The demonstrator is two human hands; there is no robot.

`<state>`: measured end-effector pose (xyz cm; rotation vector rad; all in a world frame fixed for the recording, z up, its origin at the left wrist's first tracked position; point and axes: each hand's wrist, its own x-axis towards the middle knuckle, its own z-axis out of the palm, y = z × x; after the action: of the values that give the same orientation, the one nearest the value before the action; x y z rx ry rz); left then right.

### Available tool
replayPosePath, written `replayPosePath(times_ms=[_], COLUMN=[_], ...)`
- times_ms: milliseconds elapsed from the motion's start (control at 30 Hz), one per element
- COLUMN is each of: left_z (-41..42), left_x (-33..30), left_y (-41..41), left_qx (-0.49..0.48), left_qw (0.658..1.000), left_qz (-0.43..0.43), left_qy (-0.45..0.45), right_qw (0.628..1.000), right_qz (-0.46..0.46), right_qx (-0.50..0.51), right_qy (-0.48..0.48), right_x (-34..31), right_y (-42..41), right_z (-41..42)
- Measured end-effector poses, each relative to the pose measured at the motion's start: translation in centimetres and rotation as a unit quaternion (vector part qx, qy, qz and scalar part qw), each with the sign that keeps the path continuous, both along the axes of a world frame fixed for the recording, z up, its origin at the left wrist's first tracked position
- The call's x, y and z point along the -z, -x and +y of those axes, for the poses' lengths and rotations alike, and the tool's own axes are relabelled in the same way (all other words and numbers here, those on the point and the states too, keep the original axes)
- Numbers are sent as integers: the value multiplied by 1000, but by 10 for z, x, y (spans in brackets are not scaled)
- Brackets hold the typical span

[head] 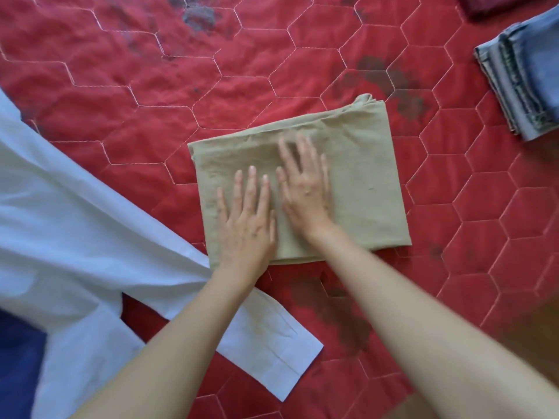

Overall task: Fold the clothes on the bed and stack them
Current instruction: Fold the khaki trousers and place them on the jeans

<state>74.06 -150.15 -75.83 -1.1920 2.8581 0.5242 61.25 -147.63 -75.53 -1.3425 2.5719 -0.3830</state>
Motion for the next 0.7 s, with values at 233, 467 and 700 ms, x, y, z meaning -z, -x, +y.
replayPosePath(times_ms=[233, 467, 700], left_z=[0, 3, -27], left_x=[20, 6, 12], left_y=[-35, -37, 62], left_qx=[83, 65, 155], left_qw=[995, 995, 980], left_qz=[-20, -66, -106], left_qy=[50, 26, 70], right_qw=[987, 984, 994], right_qz=[78, 60, 36], right_qx=[20, 35, -69], right_qy=[-138, -162, -74], right_x=[15, 0, 13], right_y=[15, 51, 42], right_z=[134, 150, 36])
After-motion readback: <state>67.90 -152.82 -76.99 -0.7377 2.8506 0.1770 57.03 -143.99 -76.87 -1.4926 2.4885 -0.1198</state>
